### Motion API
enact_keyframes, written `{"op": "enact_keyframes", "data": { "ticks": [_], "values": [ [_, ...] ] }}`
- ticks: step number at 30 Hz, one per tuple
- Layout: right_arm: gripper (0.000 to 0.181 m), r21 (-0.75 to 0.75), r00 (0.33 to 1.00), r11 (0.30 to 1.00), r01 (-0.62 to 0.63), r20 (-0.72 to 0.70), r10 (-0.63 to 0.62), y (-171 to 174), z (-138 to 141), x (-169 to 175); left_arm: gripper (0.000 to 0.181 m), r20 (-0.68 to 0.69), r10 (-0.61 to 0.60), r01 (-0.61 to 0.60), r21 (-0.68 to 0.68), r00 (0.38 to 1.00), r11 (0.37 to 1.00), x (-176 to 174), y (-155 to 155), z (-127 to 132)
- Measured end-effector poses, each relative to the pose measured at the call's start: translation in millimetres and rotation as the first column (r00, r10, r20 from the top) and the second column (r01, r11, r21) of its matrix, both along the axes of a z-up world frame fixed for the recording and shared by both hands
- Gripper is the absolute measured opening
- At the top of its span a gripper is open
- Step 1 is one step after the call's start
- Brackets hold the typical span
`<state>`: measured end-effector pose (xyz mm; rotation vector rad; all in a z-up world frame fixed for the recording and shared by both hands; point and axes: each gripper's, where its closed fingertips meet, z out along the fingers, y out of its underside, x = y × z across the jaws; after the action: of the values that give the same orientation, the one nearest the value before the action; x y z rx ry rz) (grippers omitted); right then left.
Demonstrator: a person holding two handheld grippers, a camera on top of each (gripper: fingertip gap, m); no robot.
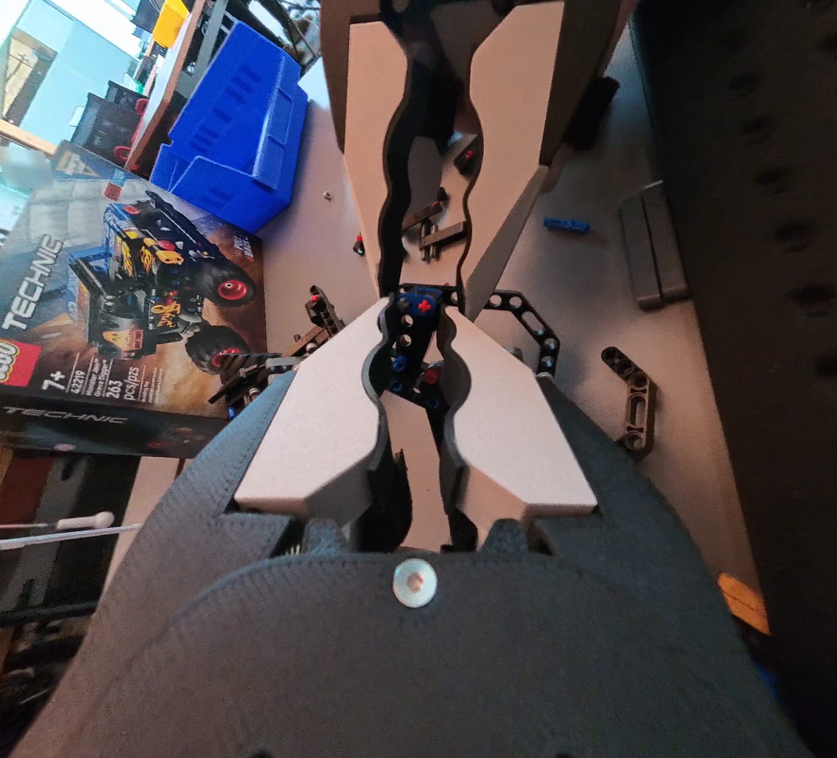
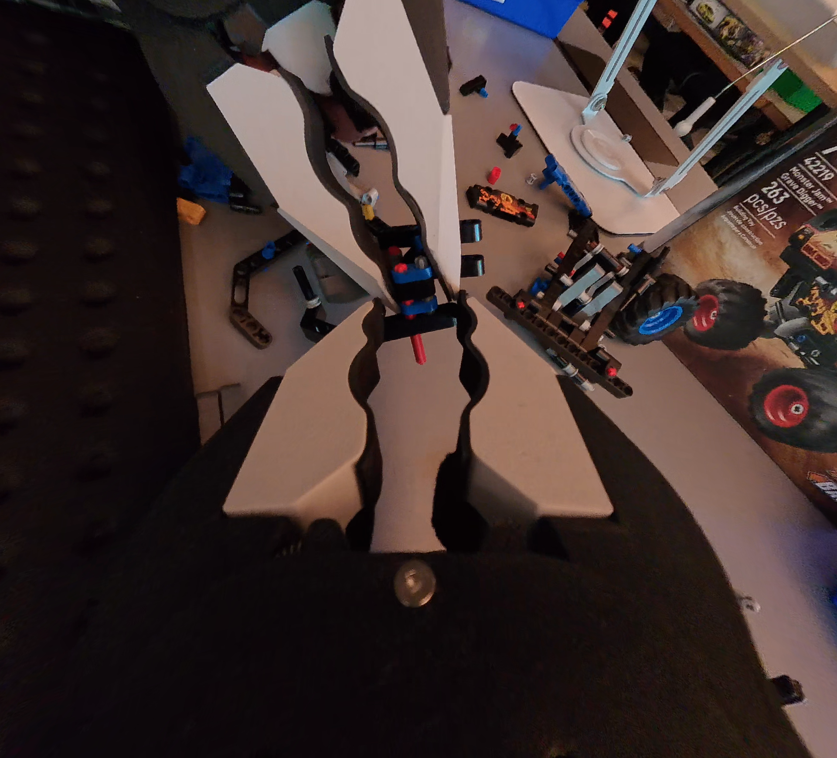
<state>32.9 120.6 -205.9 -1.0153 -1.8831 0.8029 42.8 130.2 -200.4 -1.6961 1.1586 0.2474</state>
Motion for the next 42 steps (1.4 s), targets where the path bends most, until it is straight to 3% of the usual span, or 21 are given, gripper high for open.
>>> {"op": "enact_keyframes", "data": {
  "ticks": [10,12,15,24,27,28,30,32,33,35,39,42],
  "values": [
    [0.033,-0.173,0.999,0.984,-0.034,-0.046,0.026,-1.3,11.3,2.7,0.012,0.298,-0.012,0.037,-0.078,0.954,0.996,4.2,-0.5,11.0],
    [0.033,-0.176,0.999,0.984,-0.03,-0.015,0.028,-1.5,5.5,3.1,0.012,0.25,-0.016,0.04,-0.093,0.968,0.995,4.2,-0.3,2.7],
    [0.032,-0.125,0.998,0.992,-0.013,0.055,0.02,-0.9,-9.0,2.7,0.014,0.065,-0.027,0.031,-0.06,0.998,0.998,2.0,0.5,-10.7],
    [0.031,-0.064,0.995,0.998,-0.021,0.093,0.027,-2.7,-18.1,2.5,0.016,-0.183,-0.032,0.022,-0.059,0.983,0.998,0.3,-2.2,-19.0],
    [0.028,-0.07,0.993,0.997,-0.034,0.109,0.042,-5.4,-21.0,3.4,0.019,-0.147,-0.039,0.019,-0.139,0.988,0.99,-0.3,-7.2,-21.2],
    [0.027,-0.071,0.993,0.997,-0.036,0.113,0.044,-5.7,-21.6,3.4,0.03,-0.113,-0.021,0.004,-0.149,0.993,0.989,-2.8,-5.8,-16.8],
    [0.026,-0.075,0.992,0.996,-0.036,0.121,0.045,-5.6,-22.7,3.7,0.03,0.001,-0.032,0.032,-0.218,0.999,0.975,-0.2,-10.8,-12.3],
    [0.024,-0.059,0.989,0.998,-0.038,0.141,0.046,-6.8,-27.1,3.2,0.034,-0.013,-0.039,0.035,-0.212,0.999,0.977,-2.0,-11.0,-14.7],
    [0.014,-0.048,0.987,0.998,-0.046,0.155,0.053,-8.3,-30.0,3.6,0.027,0.004,-0.047,0.047,-0.222,0.999,0.974,1.5,-12.6,-16.8],
    [0.014,-0.05,0.985,0.998,-0.049,0.16,0.057,-10.0,-31.1,3.0,0.025,0.046,-0.083,0.091,-0.237,0.996,0.967,11.9,-17.3,-15.2],
    [0.014,-0.064,0.985,0.997,-0.053,0.16,0.062,-13.5,-32.2,1.3,0.023,0.027,-0.059,0.064,-0.235,0.998,0.97,9.6,-13.3,-10.7],
    [0.014,-0.074,0.985,0.997,-0.036,0.165,0.048,-10.7,-33.0,0.4,0.01,0.076,-0.044,0.064,-0.283,0.996,0.957,11.8,-15.3,-14.3]
  ]
}}
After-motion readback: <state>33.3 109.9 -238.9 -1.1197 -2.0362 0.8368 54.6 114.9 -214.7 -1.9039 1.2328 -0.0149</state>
